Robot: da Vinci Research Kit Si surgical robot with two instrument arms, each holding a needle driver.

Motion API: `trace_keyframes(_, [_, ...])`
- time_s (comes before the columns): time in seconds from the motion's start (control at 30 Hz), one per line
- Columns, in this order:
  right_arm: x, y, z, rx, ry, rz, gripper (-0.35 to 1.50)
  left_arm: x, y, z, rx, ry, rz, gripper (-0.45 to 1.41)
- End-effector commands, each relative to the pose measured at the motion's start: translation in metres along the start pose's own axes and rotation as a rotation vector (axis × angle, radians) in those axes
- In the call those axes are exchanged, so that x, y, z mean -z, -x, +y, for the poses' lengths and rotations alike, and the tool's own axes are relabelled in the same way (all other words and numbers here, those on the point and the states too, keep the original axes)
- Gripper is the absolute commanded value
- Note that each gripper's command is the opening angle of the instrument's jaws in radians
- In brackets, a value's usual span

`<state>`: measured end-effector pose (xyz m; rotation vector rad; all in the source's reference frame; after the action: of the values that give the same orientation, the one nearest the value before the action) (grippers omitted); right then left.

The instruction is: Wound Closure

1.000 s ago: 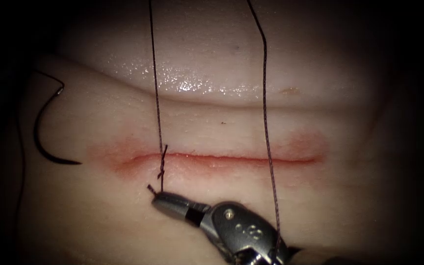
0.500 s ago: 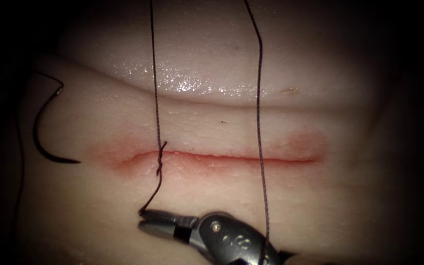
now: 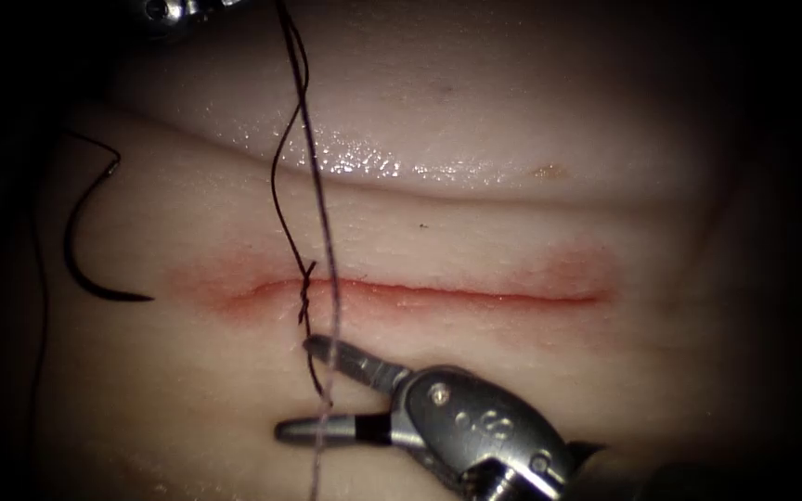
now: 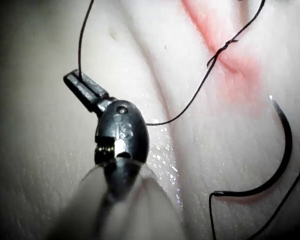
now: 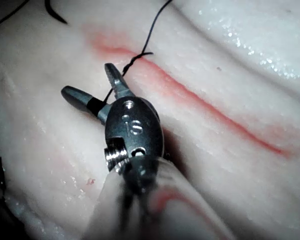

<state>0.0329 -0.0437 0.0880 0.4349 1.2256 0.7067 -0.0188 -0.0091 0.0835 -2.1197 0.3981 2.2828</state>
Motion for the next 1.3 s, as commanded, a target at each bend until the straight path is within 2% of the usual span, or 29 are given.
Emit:
trace_keyframes(0.03, [-0.0003, 0.0000, 0.0006, 0.010, -0.005, 0.001, 1.31, -0.0003, -0.0004, 0.0010, 0.003, 0.019, 0.031, -0.45])
trace_keyframes(0.2, [0.0002, -0.0019, 0.0026, 0.027, -0.012, 0.008, 1.20, 0.0009, -0.0047, 0.0046, 0.038, 0.091, 0.134, -0.45])
trace_keyframes(0.33, [-0.0003, -0.0033, 0.0041, 0.035, -0.032, 0.021, 1.13, 0.0018, -0.0069, 0.0063, 0.050, 0.118, 0.178, -0.45])
trace_keyframes(0.47, [-0.0021, -0.0038, 0.0057, 0.040, -0.062, 0.032, 0.84, 0.0028, -0.0086, 0.0077, 0.068, 0.129, 0.183, -0.45])
trace_keyframes(0.53, [-0.0031, -0.0036, 0.0064, 0.048, -0.089, 0.039, 0.52, 0.0030, -0.0091, 0.0081, 0.079, 0.133, 0.185, -0.45])
trace_keyframes(0.6, [-0.0041, -0.0030, 0.0071, 0.049, -0.122, 0.044, -0.05, 0.0030, -0.0095, 0.0085, 0.089, 0.135, 0.185, -0.45])
trace_keyframes(0.73, [-0.0059, -0.0015, 0.0081, 0.020, -0.152, 0.043, -0.35, 0.0029, -0.0099, 0.0092, 0.109, 0.137, 0.188, -0.45])
trace_keyframes(0.87, [-0.0078, -0.0001, 0.0099, 0.010, -0.171, 0.063, -0.35, 0.0029, -0.0103, 0.0103, 0.142, 0.126, 0.207, -0.45])
trace_keyframes(0.97, [-0.0082, -0.0006, 0.0111, -0.009, -0.180, 0.135, -0.35, 0.0028, -0.0105, 0.0113, 0.169, 0.129, 0.225, -0.45])
trace_keyframes(1.13, [-0.0091, -0.0015, 0.0124, -0.053, -0.205, 0.206, -0.35, 0.0024, -0.0105, 0.0127, 0.197, 0.138, 0.243, -0.45])
trace_keyframes(1.17, [-0.0095, -0.0019, 0.0129, -0.081, -0.228, 0.252, -0.35, 0.0021, -0.0104, 0.0133, 0.214, 0.144, 0.247, -0.45])
trace_keyframes(1.3, [-0.0102, -0.0028, 0.0134, -0.117, -0.283, 0.314, -0.35, 0.0017, -0.0099, 0.0143, 0.266, 0.159, 0.250, -0.45])
